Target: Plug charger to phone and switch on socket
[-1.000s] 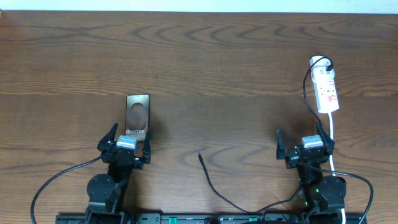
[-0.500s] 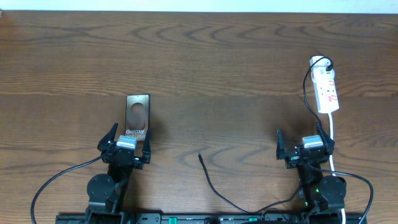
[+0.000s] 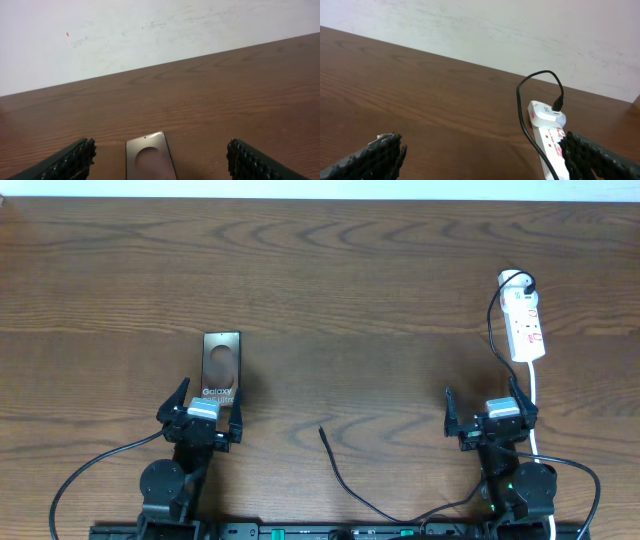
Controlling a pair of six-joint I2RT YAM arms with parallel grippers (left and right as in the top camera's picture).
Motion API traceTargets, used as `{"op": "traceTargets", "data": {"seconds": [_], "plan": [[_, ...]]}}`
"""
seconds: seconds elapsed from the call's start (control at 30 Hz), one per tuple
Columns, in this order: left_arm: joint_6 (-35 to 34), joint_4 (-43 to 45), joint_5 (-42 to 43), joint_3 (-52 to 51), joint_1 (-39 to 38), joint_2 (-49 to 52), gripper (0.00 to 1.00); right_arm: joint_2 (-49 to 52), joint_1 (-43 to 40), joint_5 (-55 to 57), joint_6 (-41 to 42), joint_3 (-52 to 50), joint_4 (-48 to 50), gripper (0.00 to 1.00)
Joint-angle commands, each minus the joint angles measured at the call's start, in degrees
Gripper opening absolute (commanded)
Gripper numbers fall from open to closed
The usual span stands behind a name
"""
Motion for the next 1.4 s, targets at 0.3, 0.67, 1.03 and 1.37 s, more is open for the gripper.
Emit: {"op": "traceTargets", "data": {"seconds": [0.3, 0.67, 1.03, 1.37], "plan": [[-4.44, -1.62, -0.33, 0.72, -0.28, 0.57, 0.86, -0.37, -0.39, -0.37, 0.44, -0.07, -0.26, 0.99], [-4.42, -1.57, -0.35, 8.74, -0.28, 13.86, 0.86, -0.37, -0.39, -0.37, 0.44, -0.07, -0.26, 0.99], [-4.5, -2.08, -0.35, 23.15, -0.28, 32.2, 0.86, -0.37, -0.39, -0.37, 0.44, -0.07, -0.26, 0.99], [-7.23, -15.45, -2.56, 41.44, -0.28, 50.42, 0.86, -0.37, -0.39, -0.37, 0.44, -0.07, -0.26, 0.99]]}}
